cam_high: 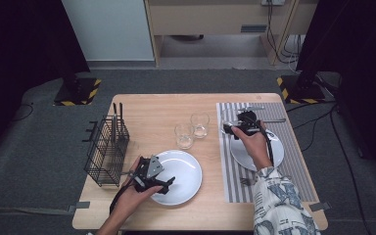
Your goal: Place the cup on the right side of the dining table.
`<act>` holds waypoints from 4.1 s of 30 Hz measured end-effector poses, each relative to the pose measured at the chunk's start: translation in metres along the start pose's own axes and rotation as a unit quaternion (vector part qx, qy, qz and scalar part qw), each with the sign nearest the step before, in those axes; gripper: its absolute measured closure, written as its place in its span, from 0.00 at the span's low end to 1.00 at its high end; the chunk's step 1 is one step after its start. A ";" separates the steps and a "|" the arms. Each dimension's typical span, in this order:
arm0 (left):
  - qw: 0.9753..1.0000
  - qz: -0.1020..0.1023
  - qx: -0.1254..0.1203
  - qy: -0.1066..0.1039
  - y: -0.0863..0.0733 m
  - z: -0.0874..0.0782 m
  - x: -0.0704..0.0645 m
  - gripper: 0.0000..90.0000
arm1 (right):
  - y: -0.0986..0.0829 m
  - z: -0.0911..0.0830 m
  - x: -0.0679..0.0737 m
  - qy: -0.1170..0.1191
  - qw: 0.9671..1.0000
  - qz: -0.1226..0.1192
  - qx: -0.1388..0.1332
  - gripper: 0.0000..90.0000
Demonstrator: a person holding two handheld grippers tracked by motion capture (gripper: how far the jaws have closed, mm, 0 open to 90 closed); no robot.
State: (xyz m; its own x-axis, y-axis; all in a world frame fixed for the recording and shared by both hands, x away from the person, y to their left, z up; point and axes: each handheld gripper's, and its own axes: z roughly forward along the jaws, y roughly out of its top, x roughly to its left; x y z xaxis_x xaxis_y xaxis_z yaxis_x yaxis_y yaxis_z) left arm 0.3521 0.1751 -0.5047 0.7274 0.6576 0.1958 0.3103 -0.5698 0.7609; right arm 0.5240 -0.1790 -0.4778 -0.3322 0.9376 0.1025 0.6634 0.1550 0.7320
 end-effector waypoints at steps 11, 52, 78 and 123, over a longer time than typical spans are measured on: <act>1.000 -0.006 -0.001 0.002 0.000 -0.001 0.001 0.06 | 0.002 -0.005 0.001 0.017 1.000 0.011 0.003 0.07; 1.000 -0.004 -0.001 0.010 -0.002 -0.001 0.003 0.06 | -0.008 -0.045 0.032 0.048 0.997 -0.039 -0.037 0.07; 1.000 -0.002 0.000 0.007 -0.002 -0.001 0.002 0.06 | -0.037 -0.059 0.076 0.091 0.992 -0.073 -0.040 0.07; 1.000 -0.010 0.003 0.013 -0.019 -0.023 0.011 0.05 | -0.091 -0.041 0.132 0.136 0.987 -0.078 -0.026 0.07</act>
State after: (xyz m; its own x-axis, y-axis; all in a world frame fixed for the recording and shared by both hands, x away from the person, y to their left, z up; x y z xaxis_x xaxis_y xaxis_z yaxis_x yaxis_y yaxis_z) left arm 0.3399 0.2041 -0.5023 0.7055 0.6810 0.1960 0.3287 -0.5595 0.7608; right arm 0.3921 -0.0825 -0.5033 -0.6010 0.7836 0.1574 0.5560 0.2683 0.7867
